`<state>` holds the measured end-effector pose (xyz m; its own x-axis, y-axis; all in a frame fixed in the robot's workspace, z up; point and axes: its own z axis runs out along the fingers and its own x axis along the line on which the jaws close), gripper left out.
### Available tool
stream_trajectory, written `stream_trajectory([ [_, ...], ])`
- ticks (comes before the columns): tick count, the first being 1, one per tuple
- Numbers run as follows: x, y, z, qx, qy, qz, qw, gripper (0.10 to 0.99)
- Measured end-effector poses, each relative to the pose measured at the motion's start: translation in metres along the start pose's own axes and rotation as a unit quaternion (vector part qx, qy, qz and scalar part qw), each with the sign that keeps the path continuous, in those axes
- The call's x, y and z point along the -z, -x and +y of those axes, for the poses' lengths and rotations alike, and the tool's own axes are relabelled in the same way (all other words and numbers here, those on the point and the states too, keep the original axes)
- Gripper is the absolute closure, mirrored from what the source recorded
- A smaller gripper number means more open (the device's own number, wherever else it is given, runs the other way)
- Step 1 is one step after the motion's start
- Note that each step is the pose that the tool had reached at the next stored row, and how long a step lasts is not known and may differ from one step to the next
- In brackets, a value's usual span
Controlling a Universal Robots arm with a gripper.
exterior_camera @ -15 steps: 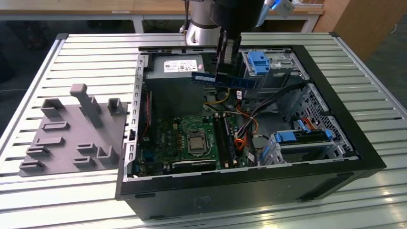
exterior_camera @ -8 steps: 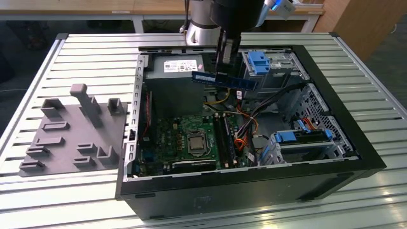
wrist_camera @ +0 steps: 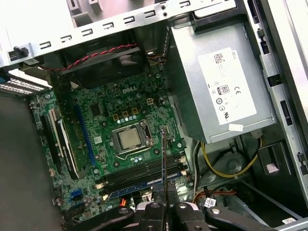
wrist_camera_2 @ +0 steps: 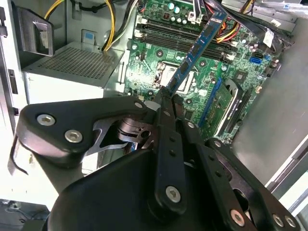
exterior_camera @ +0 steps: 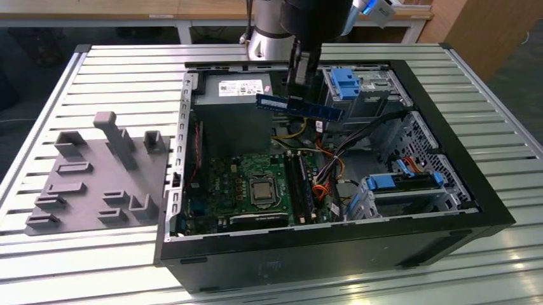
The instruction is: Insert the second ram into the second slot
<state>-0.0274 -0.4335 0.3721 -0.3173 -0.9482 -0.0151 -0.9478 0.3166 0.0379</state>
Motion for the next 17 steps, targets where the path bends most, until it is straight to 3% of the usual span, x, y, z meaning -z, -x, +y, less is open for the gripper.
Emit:
stream_trajectory([
  [17, 0.0, 0.0, 0.0, -0.037, -0.0006, -0.0014, 0.9993, 0.953],
])
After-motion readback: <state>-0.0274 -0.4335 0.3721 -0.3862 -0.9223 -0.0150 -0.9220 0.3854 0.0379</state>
